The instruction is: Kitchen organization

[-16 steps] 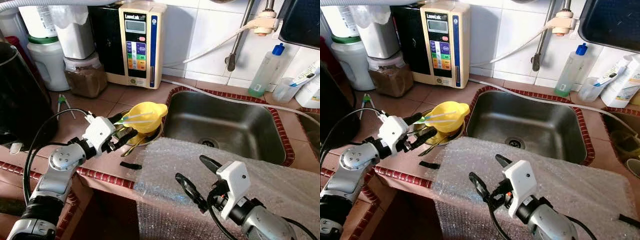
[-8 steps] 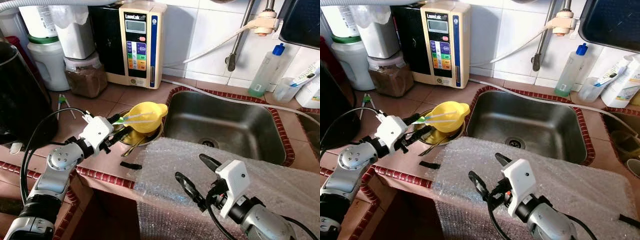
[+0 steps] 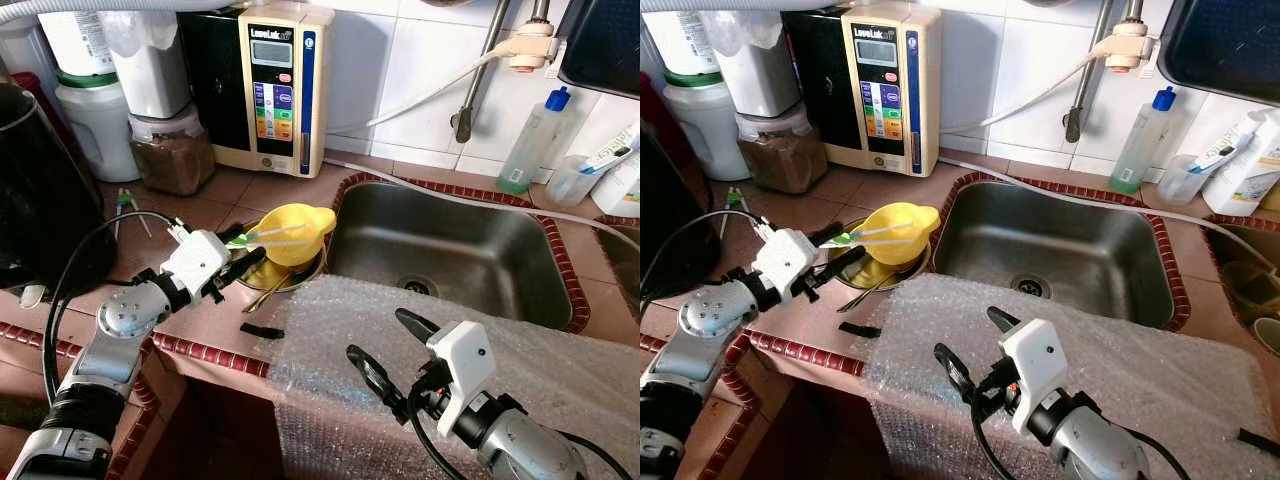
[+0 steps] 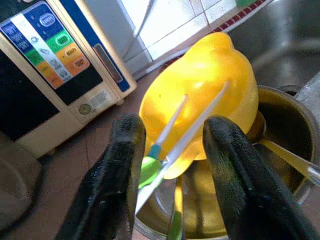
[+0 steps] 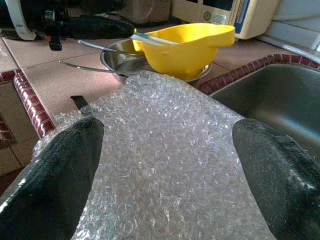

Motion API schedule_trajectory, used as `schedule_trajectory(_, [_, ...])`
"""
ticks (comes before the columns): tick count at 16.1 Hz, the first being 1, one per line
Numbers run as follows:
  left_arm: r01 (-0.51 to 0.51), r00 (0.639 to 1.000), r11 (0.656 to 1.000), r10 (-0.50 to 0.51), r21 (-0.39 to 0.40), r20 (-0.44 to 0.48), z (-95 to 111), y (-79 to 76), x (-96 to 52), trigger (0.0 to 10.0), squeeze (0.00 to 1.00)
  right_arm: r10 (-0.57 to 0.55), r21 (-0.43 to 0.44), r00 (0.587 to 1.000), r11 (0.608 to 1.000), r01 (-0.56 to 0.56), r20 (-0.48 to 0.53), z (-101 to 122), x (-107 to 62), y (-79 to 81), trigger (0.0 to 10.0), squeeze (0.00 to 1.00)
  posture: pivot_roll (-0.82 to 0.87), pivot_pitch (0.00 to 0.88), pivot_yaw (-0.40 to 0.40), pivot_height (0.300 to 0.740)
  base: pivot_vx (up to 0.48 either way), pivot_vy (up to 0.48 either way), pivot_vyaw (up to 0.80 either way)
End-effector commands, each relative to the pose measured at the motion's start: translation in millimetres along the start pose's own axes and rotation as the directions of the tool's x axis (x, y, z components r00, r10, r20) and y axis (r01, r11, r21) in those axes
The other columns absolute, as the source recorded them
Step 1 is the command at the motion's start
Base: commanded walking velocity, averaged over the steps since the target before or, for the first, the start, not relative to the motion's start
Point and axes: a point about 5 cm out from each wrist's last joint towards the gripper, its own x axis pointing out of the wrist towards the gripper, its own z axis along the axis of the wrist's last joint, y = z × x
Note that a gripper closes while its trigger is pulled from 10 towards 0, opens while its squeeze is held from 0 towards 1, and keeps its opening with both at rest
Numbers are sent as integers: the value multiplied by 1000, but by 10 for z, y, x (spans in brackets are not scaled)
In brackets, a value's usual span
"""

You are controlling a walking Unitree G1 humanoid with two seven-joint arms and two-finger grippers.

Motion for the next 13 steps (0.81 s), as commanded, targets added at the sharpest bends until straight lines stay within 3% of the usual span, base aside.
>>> schedule_trajectory(1, [3, 1000, 998, -3, 68, -3, 33, 50, 7, 10000, 1000, -5, -11, 1000, 1000, 5, 14, 24, 5, -2, 10000, 0, 79, 0, -9, 740, 0, 0, 0])
schedule_trajectory(12, [104, 993, 981, -92, 165, -79, -54, -7, 32, 10000, 1000, -2, -8, 1000, 1000, 2, 14, 13, 14, 12, 10000, 0, 77, 0, -4, 740, 0, 0, 0])
schedule_trajectory(13, [92, 987, 981, -67, 170, -149, -118, 38, 46, 10000, 820, -2, -7, 1000, 1000, 2, 15, 14, 17, 19, 10000, 0, 77, 0, -2, 740, 0, 0, 0])
